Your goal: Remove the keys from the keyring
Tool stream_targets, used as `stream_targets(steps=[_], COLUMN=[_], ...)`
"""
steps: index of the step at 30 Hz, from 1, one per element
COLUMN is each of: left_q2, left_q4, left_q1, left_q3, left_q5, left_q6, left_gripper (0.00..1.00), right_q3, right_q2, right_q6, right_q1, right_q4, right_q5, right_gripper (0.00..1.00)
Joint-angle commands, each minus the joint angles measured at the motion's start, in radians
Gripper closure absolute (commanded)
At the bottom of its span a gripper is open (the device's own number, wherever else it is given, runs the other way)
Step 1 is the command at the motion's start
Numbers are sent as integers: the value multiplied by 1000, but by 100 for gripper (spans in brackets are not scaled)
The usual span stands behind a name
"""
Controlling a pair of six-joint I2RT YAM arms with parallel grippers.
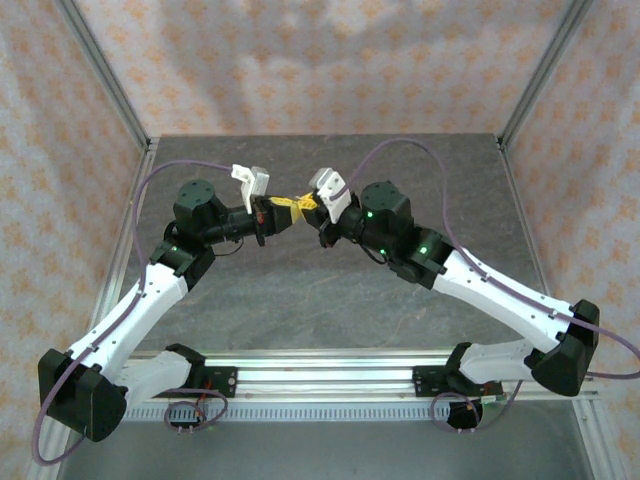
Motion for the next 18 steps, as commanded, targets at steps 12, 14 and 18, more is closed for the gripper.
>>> stream_targets(steps=[12,14,18], left_q2=[-6,-9,-34], left_q4=[81,81,75], left_q1=[-12,-12,-12], left_q3=[48,45,24], left_q5=[-44,-49,-64], left_q6=[1,3,10], left_gripper=[100,100,87], right_q3=[-49,-42,-38], right_q2=[8,5,-13], right_q6=[-194,-151,-3], right_q1=[141,133,59], right_q4=[-126,-112,-52], right_q5=[-139,-127,-205], right_gripper=[100,100,100])
